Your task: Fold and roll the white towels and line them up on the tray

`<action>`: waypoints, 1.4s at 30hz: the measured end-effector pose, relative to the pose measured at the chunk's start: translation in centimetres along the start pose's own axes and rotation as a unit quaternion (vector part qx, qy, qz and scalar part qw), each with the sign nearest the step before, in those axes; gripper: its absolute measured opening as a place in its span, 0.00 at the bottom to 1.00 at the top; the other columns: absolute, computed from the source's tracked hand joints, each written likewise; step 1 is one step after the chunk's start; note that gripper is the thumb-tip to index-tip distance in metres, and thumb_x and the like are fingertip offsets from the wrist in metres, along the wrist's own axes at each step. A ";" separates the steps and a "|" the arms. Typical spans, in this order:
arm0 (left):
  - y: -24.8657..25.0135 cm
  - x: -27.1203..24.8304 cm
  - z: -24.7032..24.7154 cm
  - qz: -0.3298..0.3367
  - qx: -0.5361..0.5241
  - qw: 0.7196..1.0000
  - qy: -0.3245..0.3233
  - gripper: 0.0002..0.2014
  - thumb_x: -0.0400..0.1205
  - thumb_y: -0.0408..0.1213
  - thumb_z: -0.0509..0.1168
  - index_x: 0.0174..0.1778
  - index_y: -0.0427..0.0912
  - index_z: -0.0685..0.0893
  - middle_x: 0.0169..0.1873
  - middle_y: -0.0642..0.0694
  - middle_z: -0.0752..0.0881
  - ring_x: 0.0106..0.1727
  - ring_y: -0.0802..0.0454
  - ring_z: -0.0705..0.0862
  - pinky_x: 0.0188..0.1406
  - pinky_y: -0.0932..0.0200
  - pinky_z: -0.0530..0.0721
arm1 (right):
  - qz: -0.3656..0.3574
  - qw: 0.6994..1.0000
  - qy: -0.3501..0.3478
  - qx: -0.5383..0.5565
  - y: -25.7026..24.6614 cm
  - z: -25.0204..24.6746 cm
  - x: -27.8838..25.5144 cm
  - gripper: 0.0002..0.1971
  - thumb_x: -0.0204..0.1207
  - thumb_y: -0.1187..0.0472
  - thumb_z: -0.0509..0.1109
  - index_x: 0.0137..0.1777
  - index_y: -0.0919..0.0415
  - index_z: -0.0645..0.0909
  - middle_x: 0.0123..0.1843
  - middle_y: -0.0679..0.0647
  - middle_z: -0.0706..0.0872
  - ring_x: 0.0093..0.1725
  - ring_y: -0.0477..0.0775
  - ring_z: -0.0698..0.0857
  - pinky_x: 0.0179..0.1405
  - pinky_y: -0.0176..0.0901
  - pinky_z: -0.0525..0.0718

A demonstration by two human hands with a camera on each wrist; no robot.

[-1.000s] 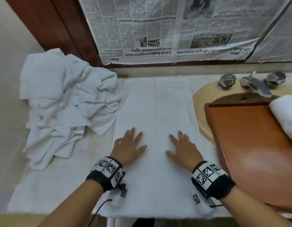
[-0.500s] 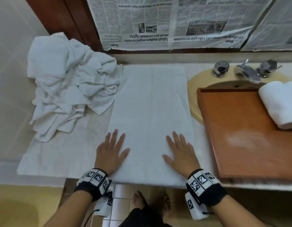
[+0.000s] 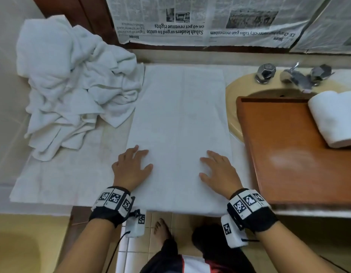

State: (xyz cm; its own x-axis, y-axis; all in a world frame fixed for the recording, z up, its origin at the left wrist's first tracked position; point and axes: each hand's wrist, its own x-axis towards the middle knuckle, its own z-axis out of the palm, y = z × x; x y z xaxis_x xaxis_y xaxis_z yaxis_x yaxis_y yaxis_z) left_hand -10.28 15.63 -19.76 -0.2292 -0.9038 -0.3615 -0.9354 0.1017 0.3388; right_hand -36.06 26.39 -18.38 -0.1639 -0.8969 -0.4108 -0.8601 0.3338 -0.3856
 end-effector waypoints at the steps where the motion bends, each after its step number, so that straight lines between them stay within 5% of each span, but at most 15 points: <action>1: 0.8 0.1 -0.3 -0.017 -0.005 1.000 -0.002 0.25 0.82 0.56 0.62 0.76 0.60 0.71 0.81 0.54 0.60 0.80 0.46 0.58 0.76 0.44 0.58 | 0.002 1.000 -0.008 0.017 0.1 -0.7 0.4 0.26 0.81 0.46 0.64 0.78 0.48 0.69 0.84 0.45 0.58 0.80 0.52 0.58 0.77 0.49 0.64; 6: 7.8 0.5 -0.6 -0.019 -0.057 0.997 0.037 0.17 0.83 0.53 0.62 0.67 0.57 0.80 0.72 0.53 0.71 0.74 0.48 0.67 0.69 0.49 0.62 | 0.024 0.983 -0.054 0.176 1.2 -5.8 3.3 0.16 0.80 0.52 0.68 0.61 0.61 0.83 0.62 0.51 0.84 0.63 0.52 0.80 0.61 0.42 0.76; 8: 11.5 0.8 -0.3 0.011 -0.092 0.995 0.033 0.14 0.83 0.52 0.62 0.64 0.57 0.81 0.68 0.55 0.74 0.70 0.52 0.71 0.67 0.51 0.63 | 0.006 0.977 -0.068 0.204 1.9 -8.8 4.7 0.14 0.80 0.51 0.68 0.55 0.62 0.85 0.51 0.50 0.86 0.52 0.50 0.83 0.51 0.41 0.79; 12: 18.7 2.2 0.6 0.071 -0.200 0.977 -0.018 0.12 0.83 0.47 0.66 0.60 0.53 0.83 0.60 0.54 0.81 0.58 0.56 0.80 0.65 0.55 0.75 | 0.015 0.956 -0.058 0.286 3.5 -14.9 8.5 0.12 0.81 0.53 0.67 0.53 0.61 0.84 0.48 0.55 0.88 0.41 0.51 0.84 0.32 0.35 0.79; 17: 23.5 5.2 2.2 0.037 -0.243 0.968 -0.057 0.13 0.82 0.45 0.67 0.60 0.47 0.84 0.57 0.50 0.84 0.56 0.55 0.82 0.59 0.60 0.79 | 0.065 0.939 0.008 0.338 4.6 -19.8 16.1 0.10 0.79 0.60 0.67 0.50 0.68 0.81 0.45 0.63 0.87 0.38 0.55 0.82 0.39 0.44 0.79; 23: 23.7 6.9 5.2 0.006 -0.164 0.984 -0.073 0.18 0.77 0.57 0.69 0.55 0.49 0.83 0.55 0.51 0.76 0.62 0.51 0.78 0.63 0.57 0.77 | 0.067 0.989 0.024 0.127 5.4 -20.9 23.1 0.10 0.77 0.62 0.66 0.38 0.68 0.76 0.43 0.63 0.81 0.40 0.61 0.78 0.31 0.43 0.72; 27: 24.4 6.7 6.0 -0.013 -0.108 0.992 -0.067 0.23 0.71 0.65 0.71 0.53 0.56 0.78 0.59 0.55 0.70 0.64 0.53 0.70 0.64 0.50 0.76 | 0.074 0.996 -0.001 0.051 5.6 -21.1 25.6 0.10 0.79 0.61 0.67 0.46 0.70 0.79 0.49 0.64 0.80 0.48 0.65 0.83 0.48 0.50 0.80; 30: 25.2 6.5 6.4 -0.027 -0.055 0.997 -0.050 0.25 0.67 0.67 0.71 0.51 0.56 0.76 0.57 0.55 0.67 0.60 0.54 0.68 0.58 0.49 0.76 | 0.072 0.997 0.000 0.020 5.7 -21.0 26.9 0.13 0.78 0.61 0.68 0.34 0.67 0.73 0.47 0.62 0.80 0.37 0.60 0.80 0.39 0.45 0.76; 34: 25.9 6.2 7.1 -0.019 0.010 0.999 -0.033 0.22 0.70 0.63 0.68 0.50 0.53 0.73 0.56 0.52 0.66 0.57 0.49 0.67 0.52 0.48 0.75 | 0.066 0.997 0.027 -0.009 5.7 -20.0 28.0 0.16 0.73 0.61 0.73 0.30 0.63 0.71 0.43 0.61 0.82 0.44 0.62 0.81 0.41 0.44 0.77; 39: 25.9 6.4 6.5 -0.005 0.005 0.999 -0.042 0.12 0.77 0.49 0.64 0.52 0.46 0.76 0.58 0.47 0.67 0.60 0.45 0.68 0.53 0.47 0.76 | 0.053 0.998 0.005 -0.029 6.2 -19.8 28.5 0.18 0.75 0.67 0.70 0.26 0.63 0.69 0.30 0.57 0.76 0.27 0.54 0.75 0.26 0.39 0.72; 42: 25.3 6.8 5.4 0.017 -0.033 0.996 -0.077 0.12 0.81 0.45 0.64 0.54 0.42 0.78 0.60 0.44 0.71 0.61 0.44 0.72 0.55 0.48 0.78 | 0.050 0.999 -0.011 0.007 6.0 -19.8 28.7 0.18 0.78 0.69 0.65 0.27 0.64 0.66 0.33 0.59 0.75 0.28 0.54 0.72 0.30 0.39 0.72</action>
State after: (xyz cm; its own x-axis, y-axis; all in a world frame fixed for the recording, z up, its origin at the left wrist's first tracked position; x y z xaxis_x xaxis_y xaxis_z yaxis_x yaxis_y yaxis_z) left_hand -36.92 14.32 -18.39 -0.3039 -0.8252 -0.4761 -0.9080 0.0995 0.4071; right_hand -55.51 -3.10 -16.11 -0.2376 -0.8526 -0.4653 -0.8331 0.4252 -0.3538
